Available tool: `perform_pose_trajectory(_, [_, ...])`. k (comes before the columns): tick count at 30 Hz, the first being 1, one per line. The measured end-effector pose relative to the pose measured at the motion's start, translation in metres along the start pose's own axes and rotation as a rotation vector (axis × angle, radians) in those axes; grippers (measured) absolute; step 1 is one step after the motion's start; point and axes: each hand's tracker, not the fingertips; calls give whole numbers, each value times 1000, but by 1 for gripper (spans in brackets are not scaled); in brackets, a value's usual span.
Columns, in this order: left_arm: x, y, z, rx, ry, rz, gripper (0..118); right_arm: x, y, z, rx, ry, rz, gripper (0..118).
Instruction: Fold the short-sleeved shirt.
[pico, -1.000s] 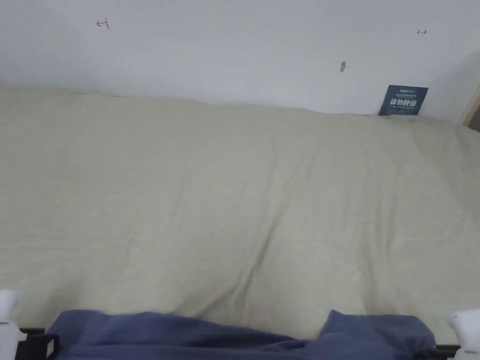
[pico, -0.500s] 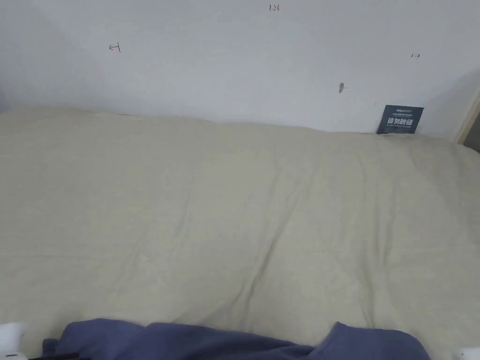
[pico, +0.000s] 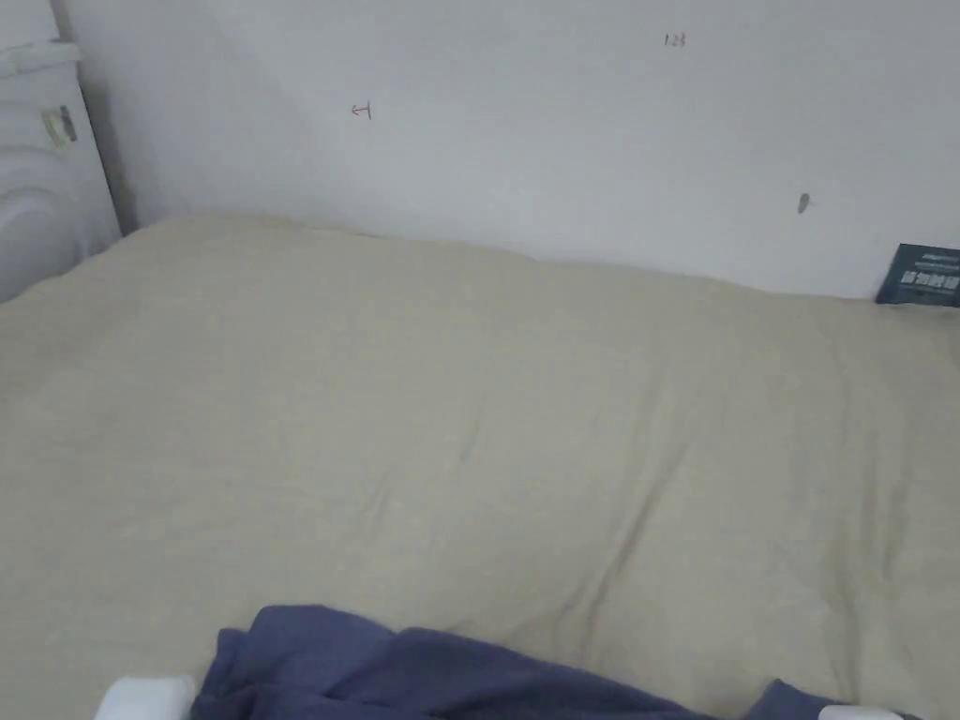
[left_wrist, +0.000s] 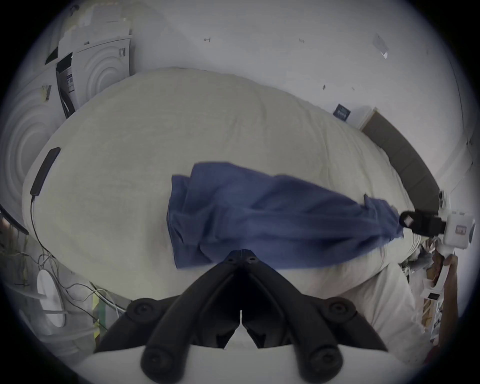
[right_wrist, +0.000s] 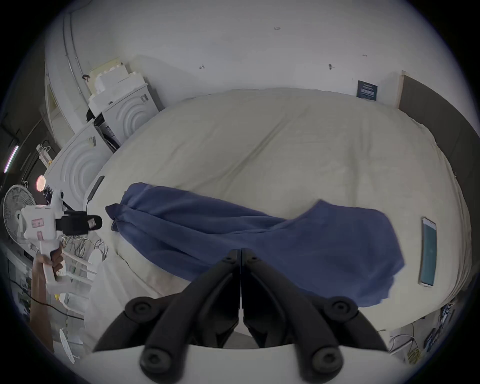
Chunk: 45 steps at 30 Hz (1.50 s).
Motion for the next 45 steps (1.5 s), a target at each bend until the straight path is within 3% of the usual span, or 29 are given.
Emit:
perform_pose_trajectory(1, [18,-14,2,0,3,-1,0,-6,-1,-8,-25,23,31,4])
perform_pose_trajectory(2, [-20,0,-3,2,5,15,0,-15,-2,-15,-65,57,42,4])
perform_pose_trajectory(4, [-29,-4,-4,2,-22,83,0,-28,-4,-25,-80,115,28,4])
perform_pose_trajectory(6, [-10,-19,-3,-15,-15,120,0,-33,-7,-37,-98,98,61,4])
perform_pose_trajectory(7, [-57,4,-8,-15,-8,122,0,-37,-7,-40,-102,98,86,4])
perform_pose_trajectory(9, [-55,1,-9,16,7,176,0,-40,-7,-49,-124,111,95,4])
perform_pose_trajectory(10, [-52,-2,-10,22,8,202,7,-41,-7,-52,-132,118,95,4])
perform_pose_trajectory(13, [-65,7,-7,34,35,244,102,-42,-7,-61,-171,115,107,4])
perform_pose_trajectory(14, [-65,6,-8,30,21,256,116,-41,-8,-63,-181,111,110,4])
perform_pose_trajectory(16, [-127,36,-26,53,-7,282,112,-39,-9,-66,-194,110,103,4])
perform_pose_trajectory(18, [-131,40,-24,38,-18,323,113,-37,-10,-69,-207,109,95,4])
perform_pose_trajectory(22, [-184,85,-96,-53,72,305,111,-36,-12,-72,-229,103,89,4])
perform_pose_trajectory(23, [-159,79,-98,-56,63,311,112,-36,-12,-74,-248,98,108,4])
perform_pose_trajectory(26, [-169,93,-105,-49,106,220,106,-36,-14,-77,-268,63,141,4])
perform_pose_trajectory(28, [-149,70,-101,-81,178,140,98,-32,-14,-79,-277,65,124,4])
perform_pose_trajectory(31, [-132,65,-100,-75,239,76,96,-32,-15,-80,-279,70,105,4])
perform_pose_trajectory(34, [-131,65,-100,-70,236,60,81,-31,-18,-82,-283,67,91,4])
perform_pose_trajectory(38, [-112,64,-95,-54,143,60,21,-31,-22,-82,-283,74,79,4])
perform_pose_trajectory(41, [-102,64,-94,-64,185,33,14,-28,-23,-79,-282,74,68,4])
perform_pose_trajectory(44, [-113,65,-89,-61,-14,202,11,-22,-21,-73,-270,60,63,4])
perform_pose_trajectory(45, [-117,64,-88,-59,6,188,11,-19,-20,-70,-262,52,59,4])
